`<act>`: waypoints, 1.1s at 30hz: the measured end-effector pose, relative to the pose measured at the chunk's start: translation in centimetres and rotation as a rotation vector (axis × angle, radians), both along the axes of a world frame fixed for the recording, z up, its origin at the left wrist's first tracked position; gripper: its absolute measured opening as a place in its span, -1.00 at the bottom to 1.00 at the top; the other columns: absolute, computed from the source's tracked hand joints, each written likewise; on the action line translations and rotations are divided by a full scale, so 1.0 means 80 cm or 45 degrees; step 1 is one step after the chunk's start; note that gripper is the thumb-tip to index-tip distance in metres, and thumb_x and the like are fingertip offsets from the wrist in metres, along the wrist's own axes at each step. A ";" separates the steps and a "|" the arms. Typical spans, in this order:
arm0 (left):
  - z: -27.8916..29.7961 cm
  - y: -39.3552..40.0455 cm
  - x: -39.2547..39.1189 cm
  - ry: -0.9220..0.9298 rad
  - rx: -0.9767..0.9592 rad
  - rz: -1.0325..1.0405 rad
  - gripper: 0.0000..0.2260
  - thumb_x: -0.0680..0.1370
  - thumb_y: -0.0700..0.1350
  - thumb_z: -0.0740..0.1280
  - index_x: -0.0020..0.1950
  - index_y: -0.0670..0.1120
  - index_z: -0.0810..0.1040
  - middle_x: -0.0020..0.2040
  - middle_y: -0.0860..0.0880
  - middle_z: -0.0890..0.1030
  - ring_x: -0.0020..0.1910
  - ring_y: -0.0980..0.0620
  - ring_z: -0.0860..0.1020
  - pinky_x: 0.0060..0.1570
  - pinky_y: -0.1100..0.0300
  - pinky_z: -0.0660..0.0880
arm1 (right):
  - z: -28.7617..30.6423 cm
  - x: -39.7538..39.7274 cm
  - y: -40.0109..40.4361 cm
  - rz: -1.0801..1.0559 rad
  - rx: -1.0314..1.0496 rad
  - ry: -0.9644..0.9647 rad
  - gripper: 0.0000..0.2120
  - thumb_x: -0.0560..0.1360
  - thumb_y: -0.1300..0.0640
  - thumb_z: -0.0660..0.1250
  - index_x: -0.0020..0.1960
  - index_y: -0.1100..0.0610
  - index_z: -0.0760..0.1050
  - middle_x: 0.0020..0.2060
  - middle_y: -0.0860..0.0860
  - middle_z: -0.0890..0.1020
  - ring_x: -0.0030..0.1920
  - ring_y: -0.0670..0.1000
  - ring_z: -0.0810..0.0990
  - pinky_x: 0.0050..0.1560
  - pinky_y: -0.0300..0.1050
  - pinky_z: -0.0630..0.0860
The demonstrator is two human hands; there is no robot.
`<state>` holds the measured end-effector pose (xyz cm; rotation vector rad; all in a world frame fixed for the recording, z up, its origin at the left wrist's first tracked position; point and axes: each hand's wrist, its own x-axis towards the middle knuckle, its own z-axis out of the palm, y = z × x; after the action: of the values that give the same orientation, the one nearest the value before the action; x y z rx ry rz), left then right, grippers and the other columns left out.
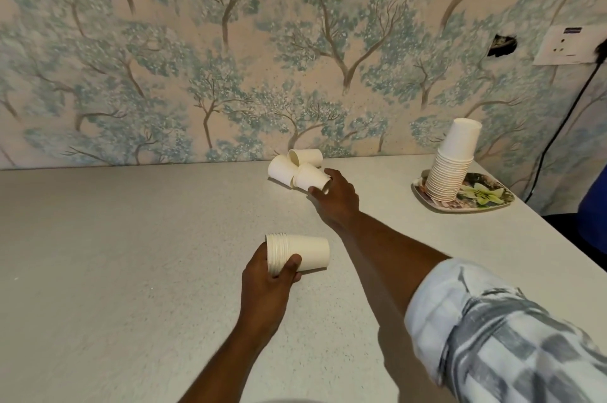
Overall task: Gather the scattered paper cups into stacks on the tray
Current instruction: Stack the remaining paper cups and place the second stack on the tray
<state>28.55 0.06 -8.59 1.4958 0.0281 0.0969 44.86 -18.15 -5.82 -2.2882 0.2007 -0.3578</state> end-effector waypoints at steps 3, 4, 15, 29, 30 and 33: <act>0.003 0.000 -0.002 -0.011 0.019 0.002 -0.45 0.42 -0.02 0.50 0.37 -0.10 0.49 0.23 -0.10 0.60 0.22 -0.14 0.61 0.08 -0.15 0.65 | -0.005 -0.019 0.003 -0.025 0.147 -0.049 -0.37 0.49 -0.05 0.50 0.48 0.07 0.38 0.33 0.07 0.57 0.30 0.13 0.54 0.28 0.05 0.50; 0.004 0.000 -0.002 -0.008 0.018 0.001 -0.47 0.44 -0.05 0.50 0.38 -0.10 0.48 0.24 -0.10 0.59 0.23 -0.15 0.60 0.09 -0.16 0.65 | -0.006 -0.030 0.004 -0.035 0.240 -0.062 -0.39 0.49 -0.03 0.51 0.47 0.07 0.38 0.32 0.07 0.57 0.28 0.12 0.55 0.23 0.02 0.53; 0.021 -0.006 -0.038 0.010 -0.025 0.032 -0.51 0.53 -0.22 0.45 0.44 -0.18 0.41 0.30 -0.20 0.53 0.27 -0.21 0.57 0.13 -0.19 0.62 | -0.004 -0.228 -0.073 0.157 0.996 -0.007 -0.52 0.53 0.21 0.48 0.41 0.05 0.45 0.24 0.05 0.58 0.16 0.02 0.61 -0.03 -0.18 0.62; 0.034 -0.044 -0.167 0.128 -0.277 -0.163 -0.55 0.54 -0.22 0.43 0.41 -0.15 0.43 0.27 -0.24 0.57 0.24 -0.26 0.59 0.00 0.02 0.65 | -0.003 -0.389 -0.097 0.571 0.941 0.096 -0.45 0.50 0.32 0.48 0.44 0.13 0.44 0.32 0.11 0.56 0.33 0.11 0.57 0.29 0.11 0.59; 0.035 -0.049 -0.175 0.135 -0.296 -0.190 -0.55 0.54 -0.23 0.43 0.41 -0.15 0.43 0.27 -0.25 0.56 0.25 -0.25 0.58 -0.02 0.06 0.65 | -0.003 -0.394 -0.096 0.565 0.950 0.098 -0.46 0.50 0.33 0.48 0.44 0.14 0.44 0.33 0.12 0.56 0.33 0.11 0.57 0.30 0.10 0.59; 0.041 -0.068 -0.199 0.157 -0.365 -0.264 -0.54 0.54 -0.26 0.42 0.42 -0.17 0.41 0.29 -0.26 0.54 0.24 -0.22 0.58 -0.05 0.12 0.65 | -0.002 -0.410 -0.097 0.529 0.935 0.084 -0.49 0.51 0.31 0.47 0.42 0.17 0.43 0.31 0.14 0.58 0.31 0.10 0.60 0.30 0.07 0.59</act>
<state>12.59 -5.34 -5.35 1.2084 -0.0132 -0.1612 12.04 -25.92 -5.99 -1.5594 -0.1038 0.0185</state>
